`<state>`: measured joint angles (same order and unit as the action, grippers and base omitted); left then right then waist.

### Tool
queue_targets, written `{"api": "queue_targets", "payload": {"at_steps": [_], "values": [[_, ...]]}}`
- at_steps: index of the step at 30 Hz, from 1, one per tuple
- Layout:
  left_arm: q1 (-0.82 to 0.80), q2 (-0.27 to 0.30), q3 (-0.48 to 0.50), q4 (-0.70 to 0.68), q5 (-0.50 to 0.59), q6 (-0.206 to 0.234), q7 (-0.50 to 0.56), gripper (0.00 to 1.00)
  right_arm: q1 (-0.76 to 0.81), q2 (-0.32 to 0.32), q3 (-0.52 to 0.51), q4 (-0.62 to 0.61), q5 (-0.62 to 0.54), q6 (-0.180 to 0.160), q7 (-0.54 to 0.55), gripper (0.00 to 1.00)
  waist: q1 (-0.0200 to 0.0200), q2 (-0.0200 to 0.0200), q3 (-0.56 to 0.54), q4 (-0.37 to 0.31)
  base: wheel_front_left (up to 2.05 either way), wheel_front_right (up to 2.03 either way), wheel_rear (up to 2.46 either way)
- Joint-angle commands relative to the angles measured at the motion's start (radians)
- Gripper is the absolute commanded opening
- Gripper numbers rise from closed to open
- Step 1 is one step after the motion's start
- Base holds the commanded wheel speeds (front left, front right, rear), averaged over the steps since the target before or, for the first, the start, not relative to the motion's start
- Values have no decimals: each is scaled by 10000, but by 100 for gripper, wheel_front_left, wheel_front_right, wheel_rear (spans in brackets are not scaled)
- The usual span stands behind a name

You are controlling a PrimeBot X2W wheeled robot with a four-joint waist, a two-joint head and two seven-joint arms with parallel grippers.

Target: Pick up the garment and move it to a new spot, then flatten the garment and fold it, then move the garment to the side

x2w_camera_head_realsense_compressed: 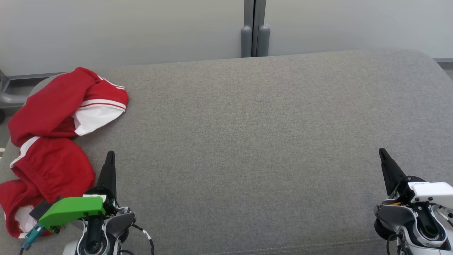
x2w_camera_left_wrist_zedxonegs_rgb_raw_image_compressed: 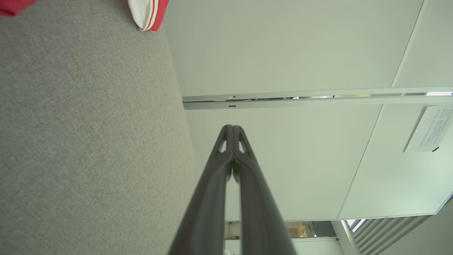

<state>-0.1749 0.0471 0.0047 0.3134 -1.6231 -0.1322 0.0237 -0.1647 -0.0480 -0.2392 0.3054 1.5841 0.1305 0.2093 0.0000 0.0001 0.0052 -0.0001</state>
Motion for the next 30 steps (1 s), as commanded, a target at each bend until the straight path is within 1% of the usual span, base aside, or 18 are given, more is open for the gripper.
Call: {"api": "queue_targets", "payload": {"at_steps": [1,30], "values": [[-116,13,20,-19,-40,-30,-22,0,-46,-49,3,4,41,5,-3,0,0,-1,0,0,0,0,0],[-116,13,20,-19,-40,-30,-22,0,-46,-49,3,4,41,5,-3,0,0,-1,0,0,0,0,0]]}}
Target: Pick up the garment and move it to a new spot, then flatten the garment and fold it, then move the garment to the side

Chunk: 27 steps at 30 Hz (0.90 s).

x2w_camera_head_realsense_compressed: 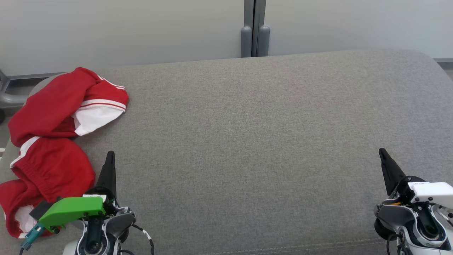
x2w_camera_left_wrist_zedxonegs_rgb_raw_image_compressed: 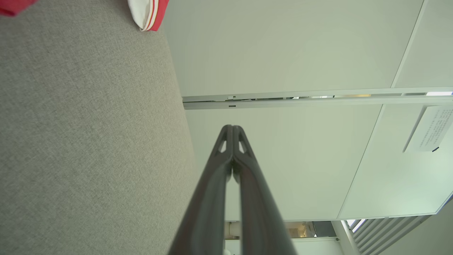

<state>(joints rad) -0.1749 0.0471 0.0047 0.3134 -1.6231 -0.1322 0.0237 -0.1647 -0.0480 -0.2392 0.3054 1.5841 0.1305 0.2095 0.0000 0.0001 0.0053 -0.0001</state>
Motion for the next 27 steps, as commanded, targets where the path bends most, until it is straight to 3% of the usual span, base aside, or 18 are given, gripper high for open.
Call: {"api": "queue_targets", "payload": {"at_steps": [1,22,23,27], "values": [[-116,13,20,-19,-40,-30,-22,0,-46,-49,3,4,41,5,-5,0,0,-1,0,0,0,0,0],[-116,13,20,-19,-40,-30,-22,0,-46,-49,3,4,41,5,-5,0,0,-1,0,0,0,0,0],[13,0,-8,23,4,2,-4,100,12,8,5,27,-3,0,-6,100,0,-1,0,0,0,0,0],[254,-18,-92,194,29,2,-63,100,236,91,129,194,-24,-2,-107,100,0,-1,0,0,0,0,0]]}}
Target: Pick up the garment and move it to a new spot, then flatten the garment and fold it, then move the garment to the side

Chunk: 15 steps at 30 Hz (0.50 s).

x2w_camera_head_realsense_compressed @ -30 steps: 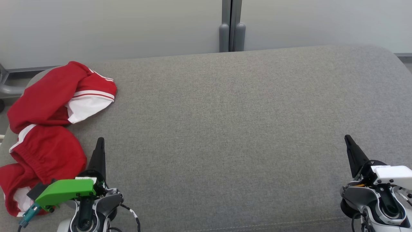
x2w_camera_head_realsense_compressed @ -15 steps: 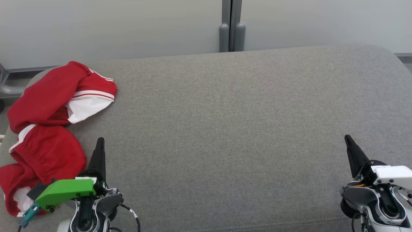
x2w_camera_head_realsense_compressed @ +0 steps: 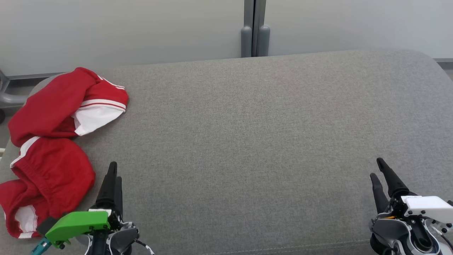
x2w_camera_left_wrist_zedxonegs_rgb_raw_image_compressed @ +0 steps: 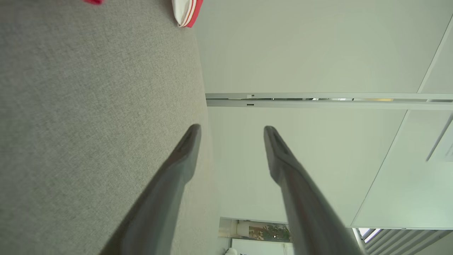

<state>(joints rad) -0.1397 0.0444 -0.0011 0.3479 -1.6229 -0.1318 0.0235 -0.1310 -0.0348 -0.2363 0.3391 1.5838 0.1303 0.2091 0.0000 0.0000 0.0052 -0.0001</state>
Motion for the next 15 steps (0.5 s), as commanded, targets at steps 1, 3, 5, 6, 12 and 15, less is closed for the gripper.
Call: {"api": "queue_targets", "payload": {"at_steps": [1,3,5,6,12,15], "values": [[-70,10,-66,-192,46,-1,-102,100,-82,-44,173,-173,-35,0,-170,100,0,0,0,0,0,0,0],[-10,11,-106,-282,91,7,-182,100,-42,-48,291,-233,-80,0,-301,100,0,0,0,0,0,0,0],[51,13,-132,-377,150,25,-260,100,-3,-52,389,-286,-186,0,-429,100,0,0,1,0,0,0,0],[79,14,-142,-426,194,38,-297,100,16,-54,435,-315,-232,1,-492,100,0,0,2,0,0,0,0],[243,20,-146,-818,840,197,-551,100,108,-68,652,-574,-901,1,-909,100,0,0,8,-4,0,0,0],[300,23,-179,-1018,1291,304,-653,100,140,-73,715,-739,-1392,1,-1079,100,0,0,12,-6,0,0,0]]}}
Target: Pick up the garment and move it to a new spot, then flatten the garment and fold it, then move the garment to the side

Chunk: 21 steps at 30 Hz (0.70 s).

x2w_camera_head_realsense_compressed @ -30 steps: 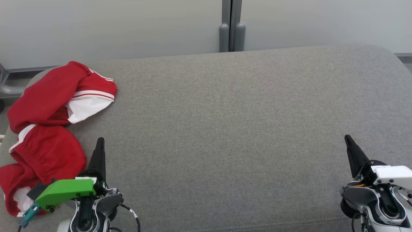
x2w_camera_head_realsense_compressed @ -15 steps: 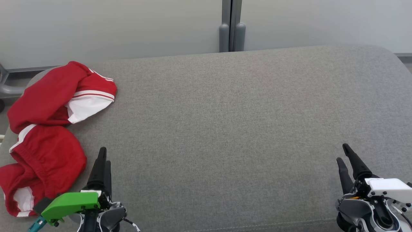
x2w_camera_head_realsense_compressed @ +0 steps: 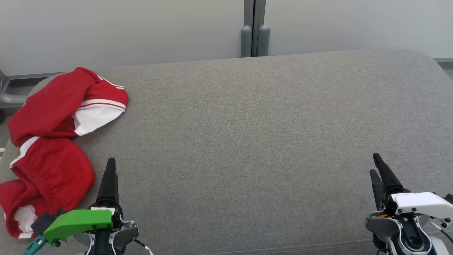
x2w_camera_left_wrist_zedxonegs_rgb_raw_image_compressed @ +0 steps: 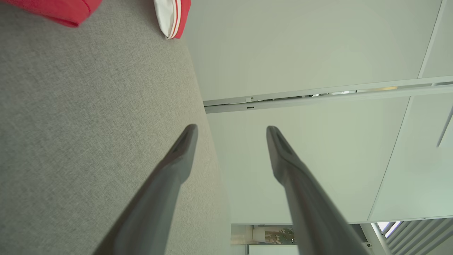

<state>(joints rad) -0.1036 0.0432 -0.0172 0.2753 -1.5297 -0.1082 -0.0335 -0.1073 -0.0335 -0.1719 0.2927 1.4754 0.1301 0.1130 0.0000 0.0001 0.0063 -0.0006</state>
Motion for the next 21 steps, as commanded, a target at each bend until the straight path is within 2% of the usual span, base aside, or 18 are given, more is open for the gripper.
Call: {"api": "queue_targets", "payload": {"at_steps": [1,9,21], "values": [[-43,35,-34,-360,526,108,-118,100,-88,-88,97,-341,-512,3,-173,100,0,-1,3,-1,0,0,0],[76,41,-123,-860,1982,380,-342,100,-3,-100,341,-832,-2055,4,-544,100,0,-1,14,-3,0,0,0],[306,94,-314,-1383,5208,780,-692,100,177,-118,889,-1494,-5175,5,-1117,100,0,-1,37,2,0,0,0]]}}
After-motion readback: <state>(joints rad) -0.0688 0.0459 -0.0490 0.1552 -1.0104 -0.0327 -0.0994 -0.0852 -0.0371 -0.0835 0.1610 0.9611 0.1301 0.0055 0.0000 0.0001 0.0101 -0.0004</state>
